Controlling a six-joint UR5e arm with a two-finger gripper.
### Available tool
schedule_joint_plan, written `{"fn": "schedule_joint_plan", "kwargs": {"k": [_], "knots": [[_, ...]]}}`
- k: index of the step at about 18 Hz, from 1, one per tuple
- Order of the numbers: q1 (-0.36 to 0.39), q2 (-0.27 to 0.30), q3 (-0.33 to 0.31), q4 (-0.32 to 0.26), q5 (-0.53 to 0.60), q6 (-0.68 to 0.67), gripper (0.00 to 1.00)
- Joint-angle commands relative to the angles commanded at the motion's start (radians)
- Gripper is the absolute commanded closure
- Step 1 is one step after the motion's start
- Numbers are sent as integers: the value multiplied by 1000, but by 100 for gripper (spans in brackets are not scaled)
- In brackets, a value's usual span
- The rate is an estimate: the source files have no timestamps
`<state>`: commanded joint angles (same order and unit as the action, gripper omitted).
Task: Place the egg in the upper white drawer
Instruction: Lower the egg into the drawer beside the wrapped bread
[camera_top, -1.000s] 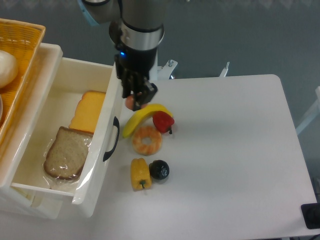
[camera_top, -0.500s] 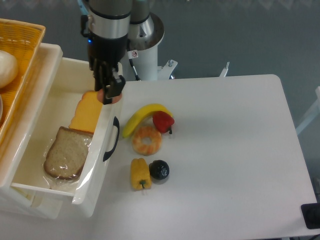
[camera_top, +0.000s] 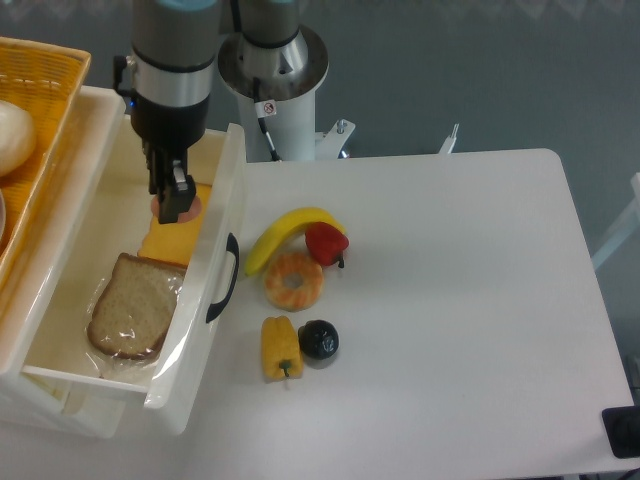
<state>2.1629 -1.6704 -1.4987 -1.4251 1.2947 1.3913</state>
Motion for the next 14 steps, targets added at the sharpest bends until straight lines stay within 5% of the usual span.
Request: {"fn": "schedule_joint_plan", "kwargs": {"k": [14], "knots": [[-45,-64,-26,5,11,12,85]]}}
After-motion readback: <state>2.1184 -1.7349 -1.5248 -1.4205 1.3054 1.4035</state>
